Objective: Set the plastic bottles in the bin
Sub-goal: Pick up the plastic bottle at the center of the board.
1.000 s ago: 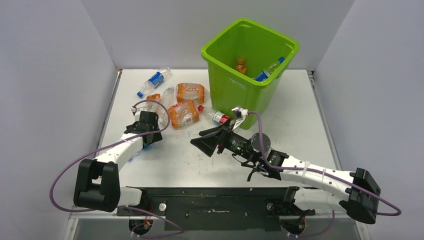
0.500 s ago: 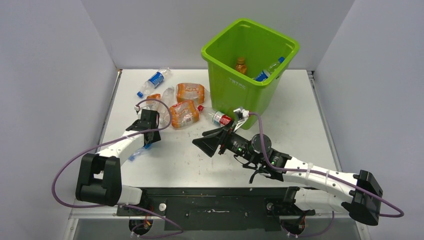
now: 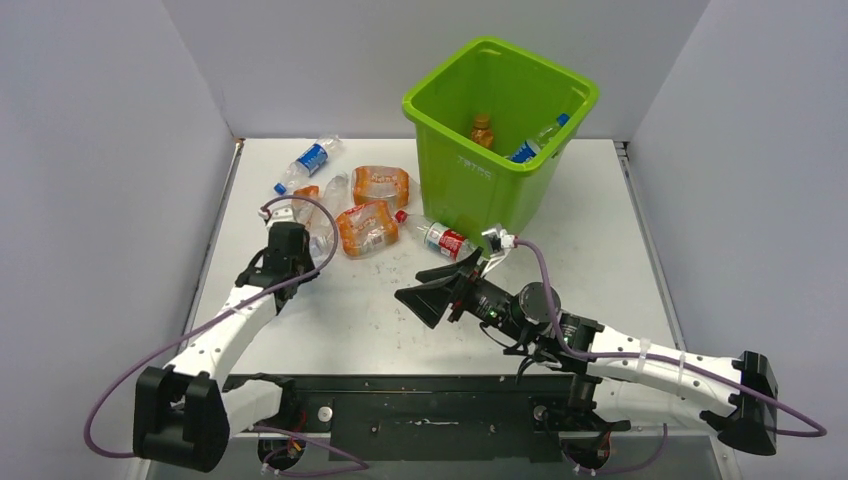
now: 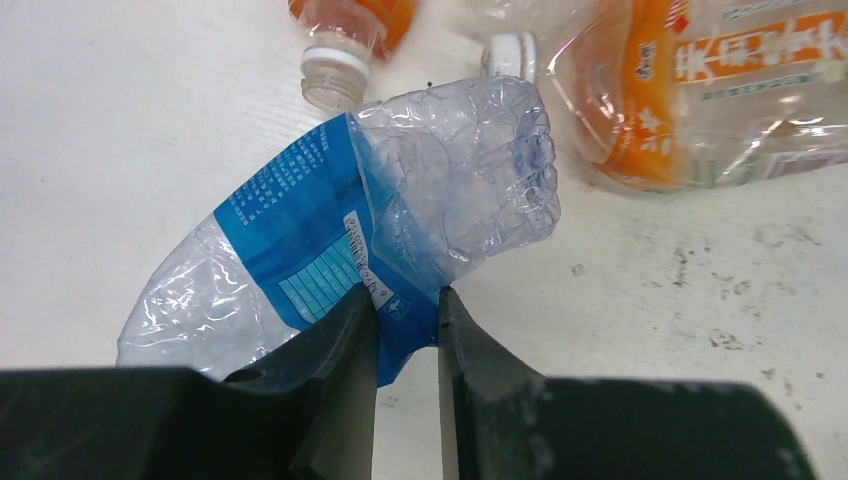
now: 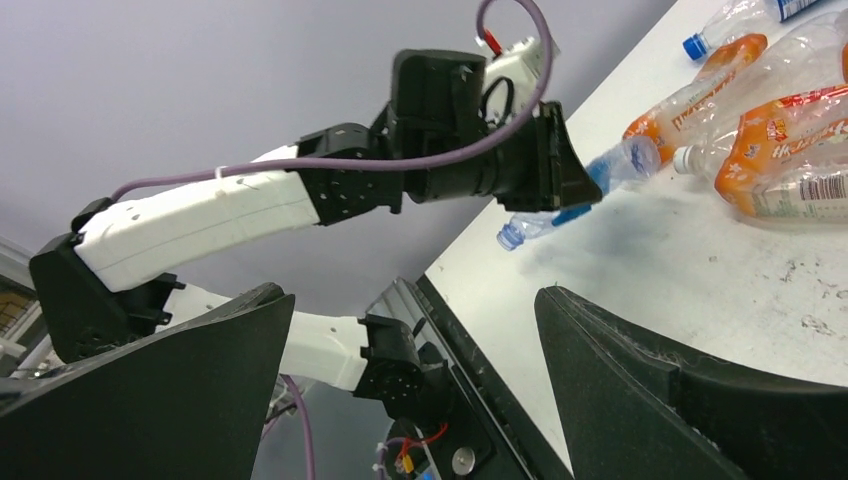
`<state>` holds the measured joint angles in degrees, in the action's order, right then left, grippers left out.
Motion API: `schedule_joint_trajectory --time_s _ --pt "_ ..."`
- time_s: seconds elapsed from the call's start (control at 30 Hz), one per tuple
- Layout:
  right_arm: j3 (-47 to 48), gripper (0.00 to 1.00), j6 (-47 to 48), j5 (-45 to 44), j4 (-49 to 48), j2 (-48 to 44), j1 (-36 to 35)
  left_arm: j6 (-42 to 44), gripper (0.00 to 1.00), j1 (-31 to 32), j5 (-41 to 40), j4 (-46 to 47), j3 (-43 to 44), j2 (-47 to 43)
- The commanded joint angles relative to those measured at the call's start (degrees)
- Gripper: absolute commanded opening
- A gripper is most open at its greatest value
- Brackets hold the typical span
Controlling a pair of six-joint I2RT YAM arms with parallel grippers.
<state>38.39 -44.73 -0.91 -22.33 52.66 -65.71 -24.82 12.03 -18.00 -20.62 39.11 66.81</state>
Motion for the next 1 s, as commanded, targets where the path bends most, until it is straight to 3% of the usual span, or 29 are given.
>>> schedule_joint_trajectory --time_s 0.0,0.17,0.33,0.53,0.67,0.8,0.97 --pt "1.3 0.96 2.9 -2.8 2.2 -1.2 -2.1 -1.5 0.00 0.8 2.5 -0.2 0.3 -8.2" --pt "2.7 0.96 6.5 -3.9 8.3 -0.8 -3.2 -5.4 0.00 3.8 9.7 1.2 -0.7 -20.0" --pt "6.7 0.97 9.9 -6.8 16.4 -1.8 -3.3 -7.3 0.00 6.5 25.3 16.9 -8.3 -31.1" --pt "20.2 1.00 16.2 -11.0 37.2 -6.0 -2.8 9.5 0.00 11.3 36.9 18.5 -7.6 -37.4" --pt "31.2 1.00 17.4 -8.9 49.6 -2.7 -2.6 22.4 0.00 15.5 43.1 22.6 -8.6 -42.6" --pt "35.9 0.97 15.9 -2.6 52.5 1.9 -1.9 34.4 0.00 20.3 42.5 35.2 -13.2 -46.8" --pt "38.6 0.95 12.2 11.5 49.4 8.2 5.9 50.7 0.00 26.4 43.3 37.8 -14.8 -45.4"
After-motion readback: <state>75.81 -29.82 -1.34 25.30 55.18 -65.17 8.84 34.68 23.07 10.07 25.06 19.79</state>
